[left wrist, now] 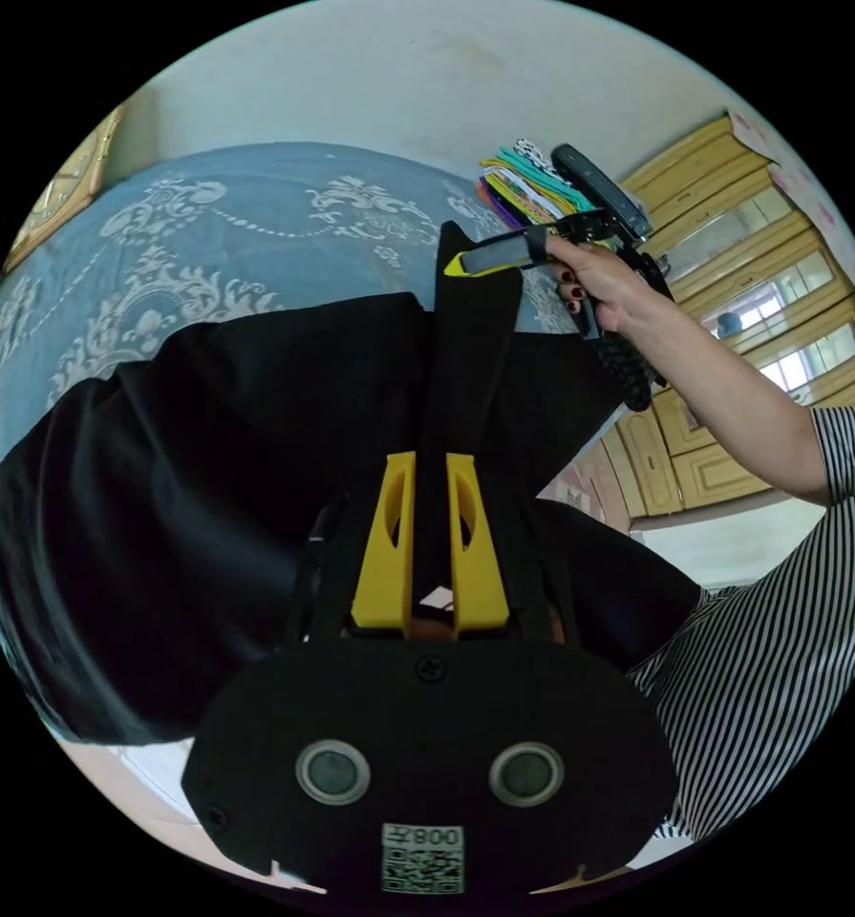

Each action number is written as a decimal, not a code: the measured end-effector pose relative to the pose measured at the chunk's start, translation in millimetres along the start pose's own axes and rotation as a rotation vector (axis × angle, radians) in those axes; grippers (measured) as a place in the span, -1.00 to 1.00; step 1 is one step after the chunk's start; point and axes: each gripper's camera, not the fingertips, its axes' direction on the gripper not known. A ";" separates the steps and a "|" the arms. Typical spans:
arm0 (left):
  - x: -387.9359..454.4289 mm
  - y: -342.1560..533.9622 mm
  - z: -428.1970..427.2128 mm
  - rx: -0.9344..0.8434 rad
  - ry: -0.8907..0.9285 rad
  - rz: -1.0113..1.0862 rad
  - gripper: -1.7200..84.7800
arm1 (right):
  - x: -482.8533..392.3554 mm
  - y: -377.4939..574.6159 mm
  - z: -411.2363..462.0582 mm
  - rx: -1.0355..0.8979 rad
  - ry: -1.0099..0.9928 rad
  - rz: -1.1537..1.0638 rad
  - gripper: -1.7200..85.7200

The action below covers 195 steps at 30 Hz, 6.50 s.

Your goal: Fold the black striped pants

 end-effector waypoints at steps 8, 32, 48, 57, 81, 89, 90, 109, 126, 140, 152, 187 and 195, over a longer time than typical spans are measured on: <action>31.2 -46.2 66.6 -0.141 -0.035 0.017 -0.83 | 29.2 -5.5 36.9 -0.076 0.035 0.071 -0.80; 203.0 -101.4 160.9 -0.138 -0.113 0.181 -0.93 | 120.7 144.6 23.8 0.103 -0.090 0.065 -0.92; 332.6 -119.3 251.2 -0.300 -0.357 0.386 -0.93 | 143.9 295.1 71.0 0.132 -0.086 0.115 -0.92; 373.5 -133.4 317.9 -0.441 -0.499 0.415 -0.93 | 147.0 323.8 125.0 0.068 -0.071 0.149 -0.92; 322.9 -183.8 340.8 -0.400 -0.280 0.162 -0.94 | 131.5 346.2 221.0 -0.028 0.007 0.020 -0.92; 275.9 -198.2 356.4 -0.400 -0.249 0.082 -0.96 | 132.8 356.9 219.2 0.090 -0.031 -0.002 -0.92; 270.6 -201.0 355.7 -0.392 -0.244 0.086 -0.96 | 134.7 356.4 224.5 0.080 -0.042 0.008 -0.92; 170.5 -339.0 406.0 -0.173 0.229 -0.034 -0.84 | 137.1 387.1 240.0 0.262 -0.113 0.060 -0.81; 85.7 -413.0 467.9 -0.098 0.423 -0.225 -0.95 | 112.3 366.2 277.9 0.300 0.033 -0.032 -0.80; 75.2 -436.1 497.5 -0.085 0.265 -0.239 -0.95 | 100.6 310.5 376.5 0.127 0.165 -0.089 -0.80; 125.6 -470.2 536.2 -0.079 0.258 -0.085 -0.94 | 181.0 425.6 363.4 0.439 -0.053 0.161 -0.93; 413.1 -555.3 672.5 -0.255 -0.095 0.534 -0.95 | 341.1 626.6 510.8 0.548 -0.493 0.636 -0.95; 425.6 -544.8 693.5 -0.317 -0.146 0.521 -0.95 | 341.8 625.6 528.8 0.510 -0.516 0.669 -0.95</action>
